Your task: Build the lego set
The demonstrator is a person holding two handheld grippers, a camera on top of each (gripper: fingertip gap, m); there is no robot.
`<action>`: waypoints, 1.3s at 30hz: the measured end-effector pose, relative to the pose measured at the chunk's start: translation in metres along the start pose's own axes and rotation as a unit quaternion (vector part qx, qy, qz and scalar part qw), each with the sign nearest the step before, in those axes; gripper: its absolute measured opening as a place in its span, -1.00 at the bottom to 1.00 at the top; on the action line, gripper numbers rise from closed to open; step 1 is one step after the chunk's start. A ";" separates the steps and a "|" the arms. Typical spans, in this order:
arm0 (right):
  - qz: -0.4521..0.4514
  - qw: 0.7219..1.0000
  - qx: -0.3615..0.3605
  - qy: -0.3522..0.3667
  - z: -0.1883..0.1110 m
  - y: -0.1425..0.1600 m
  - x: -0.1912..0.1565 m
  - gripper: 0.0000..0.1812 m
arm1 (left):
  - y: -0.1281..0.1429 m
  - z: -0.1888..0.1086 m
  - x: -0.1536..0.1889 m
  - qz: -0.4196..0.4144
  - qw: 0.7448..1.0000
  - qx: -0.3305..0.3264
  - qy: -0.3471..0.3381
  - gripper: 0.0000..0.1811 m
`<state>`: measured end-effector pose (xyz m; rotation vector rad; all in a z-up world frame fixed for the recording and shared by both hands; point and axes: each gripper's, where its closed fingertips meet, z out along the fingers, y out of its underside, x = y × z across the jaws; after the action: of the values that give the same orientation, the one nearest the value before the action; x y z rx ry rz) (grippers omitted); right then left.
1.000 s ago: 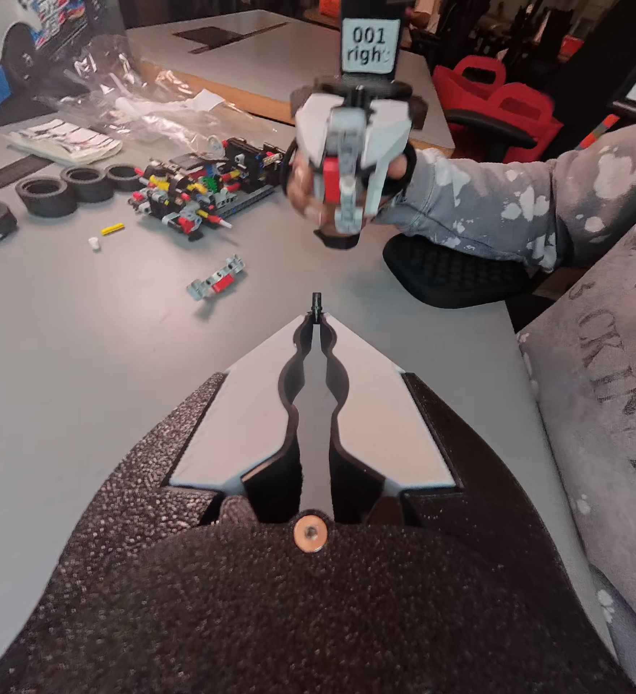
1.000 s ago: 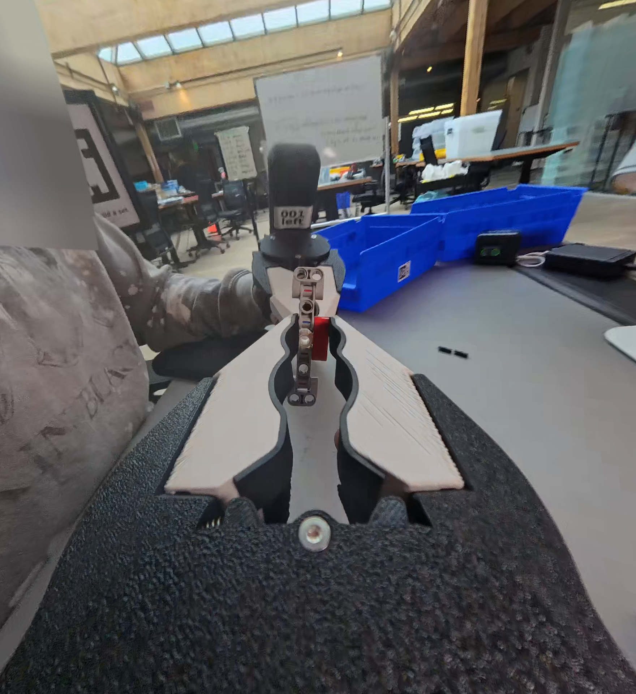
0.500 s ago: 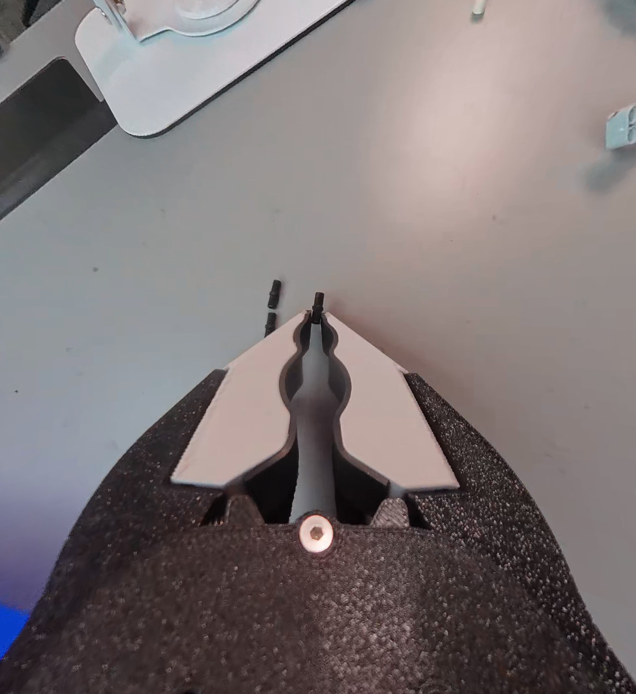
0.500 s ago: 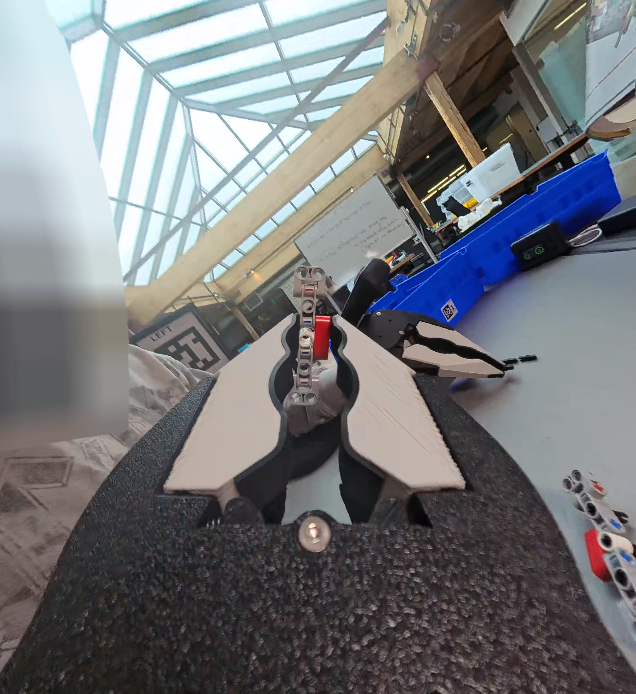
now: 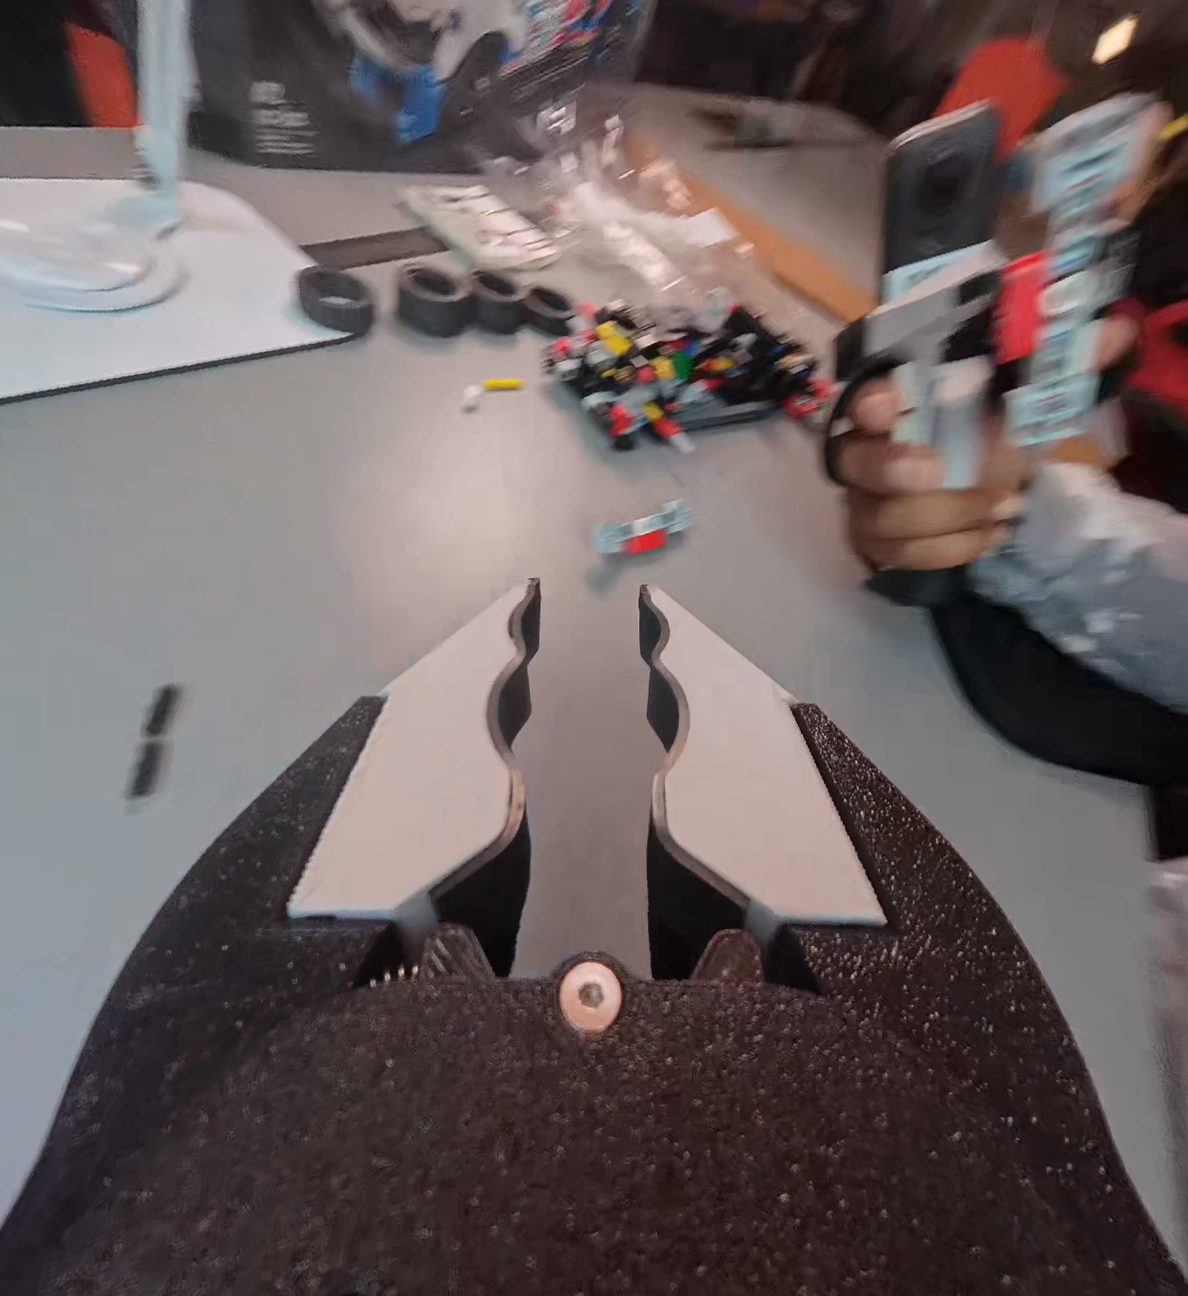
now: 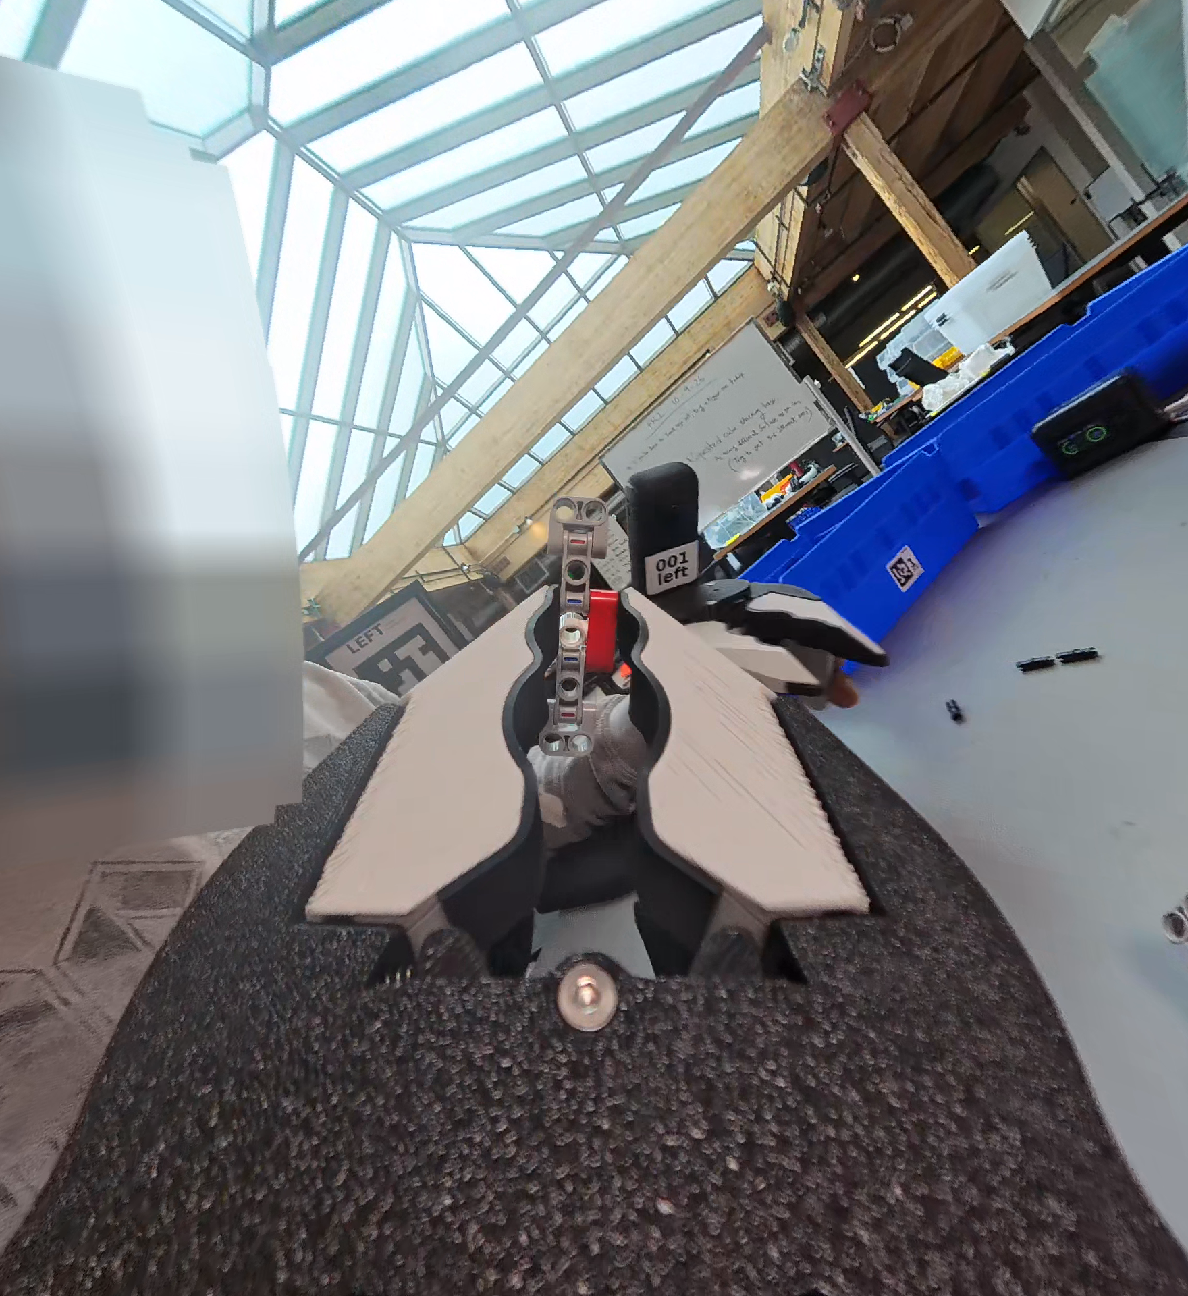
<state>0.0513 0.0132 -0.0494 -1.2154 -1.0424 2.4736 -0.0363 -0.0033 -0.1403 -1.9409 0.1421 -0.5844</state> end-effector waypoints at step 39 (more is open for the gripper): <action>-0.130 0.979 -0.145 0.061 0.034 0.060 -0.002 -0.95 | -0.005 -0.015 0.116 -0.108 0.931 0.041 0.346 -0.91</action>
<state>0.0345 -0.0496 -0.0740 -1.1992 -1.4616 2.0766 0.0572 -0.0550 -0.0924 -1.6042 0.3412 -1.3877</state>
